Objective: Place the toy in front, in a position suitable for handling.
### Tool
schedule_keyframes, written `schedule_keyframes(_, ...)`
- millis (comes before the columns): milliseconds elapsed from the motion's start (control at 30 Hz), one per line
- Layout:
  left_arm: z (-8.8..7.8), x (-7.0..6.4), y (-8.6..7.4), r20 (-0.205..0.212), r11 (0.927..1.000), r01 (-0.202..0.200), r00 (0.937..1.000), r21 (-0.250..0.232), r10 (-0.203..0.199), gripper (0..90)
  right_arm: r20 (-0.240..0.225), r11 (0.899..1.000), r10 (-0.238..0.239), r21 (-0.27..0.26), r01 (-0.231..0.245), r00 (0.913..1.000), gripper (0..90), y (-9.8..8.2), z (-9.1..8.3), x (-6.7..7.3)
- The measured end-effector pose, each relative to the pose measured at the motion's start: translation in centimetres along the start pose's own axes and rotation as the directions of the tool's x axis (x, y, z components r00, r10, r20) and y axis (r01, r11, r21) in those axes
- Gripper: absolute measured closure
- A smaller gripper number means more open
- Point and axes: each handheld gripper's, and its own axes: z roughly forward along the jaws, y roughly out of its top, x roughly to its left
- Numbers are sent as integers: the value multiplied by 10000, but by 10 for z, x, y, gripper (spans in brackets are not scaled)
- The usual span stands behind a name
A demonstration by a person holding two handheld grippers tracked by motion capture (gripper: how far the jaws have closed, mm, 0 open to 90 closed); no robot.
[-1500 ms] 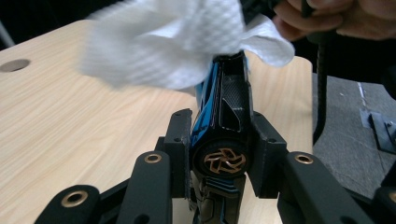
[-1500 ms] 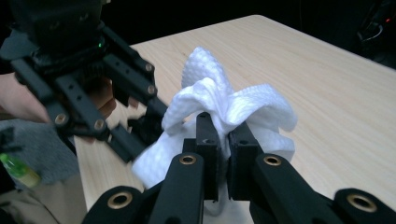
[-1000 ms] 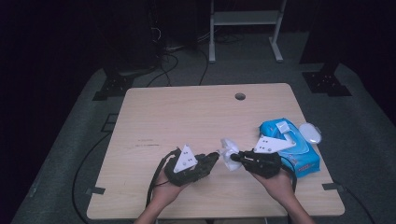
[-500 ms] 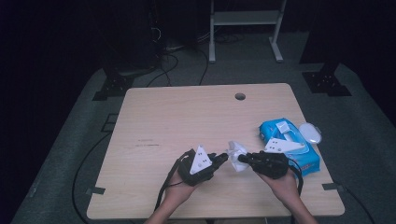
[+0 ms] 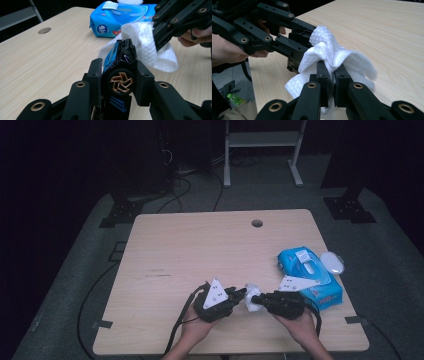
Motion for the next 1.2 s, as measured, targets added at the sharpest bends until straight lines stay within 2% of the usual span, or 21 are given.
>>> schedule_keyframes(167,1,-4,-1,122,10000,-64,9999,17,64,643,16,9998,84,156,-84,10000,844,-4,1,0)
schedule_keyframes(333,2,-7,-1,64,9984,-523,9986,209,521,658,43,9995,168,256,-169,9999,843,-8,3,-1)
schedule_keyframes(567,0,5,-1,255,9999,-154,9996,78,152,659,271,9996,268,126,-272,9993,843,-7,-4,-5)
schedule_keyframes(667,-2,10,-2,300,10000,72,9995,-20,-72,659,566,9991,221,351,-241,9982,841,-9,-8,-10)
schedule_keyframes(767,-3,13,-2,228,10000,89,9997,-33,-88,659,553,9985,320,417,-343,9980,841,-10,-9,-12)
schedule_keyframes(833,-5,17,-2,90,9998,131,9999,-126,-130,660,515,9986,243,458,-267,9984,841,-9,-6,-11)
schedule_keyframes(867,-8,24,-2,-109,9997,172,9998,-172,-174,660,494,9986,224,475,-247,9985,841,-9,-5,-10)
schedule_keyframes(900,-8,24,-2,-109,9997,172,9998,-172,-174,660,494,9986,224,475,-247,9985,841,-9,-5,-10)
schedule_keyframes(933,-11,31,-2,-434,9991,249,9987,-337,-263,659,420,9984,178,522,-200,9990,840,-8,-2,-9)
schedule_keyframes(967,-11,31,-2,-434,9991,249,9987,-337,-263,660,420,9984,178,522,-200,9990,840,-8,-2,-9)
schedule_keyframes(1000,-13,37,-4,-620,9983,373,9973,-453,-400,659,345,9983,150,555,-169,9993,839,-6,3,-8)
schedule_keyframes(1100,-9,38,-13,-199,9938,852,9960,-718,-868,657,233,9984,114,553,-127,9997,838,0,15,-6)
schedule_keyframes(1133,-8,35,-16,-94,9926,808,9966,-904,-820,656,238,9980,83,618,-98,9997,839,2,20,-6)
schedule_keyframes(1200,-6,28,-16,-61,9947,499,9987,-899,-506,654,207,9972,160,733,-175,9997,839,4,29,-6)
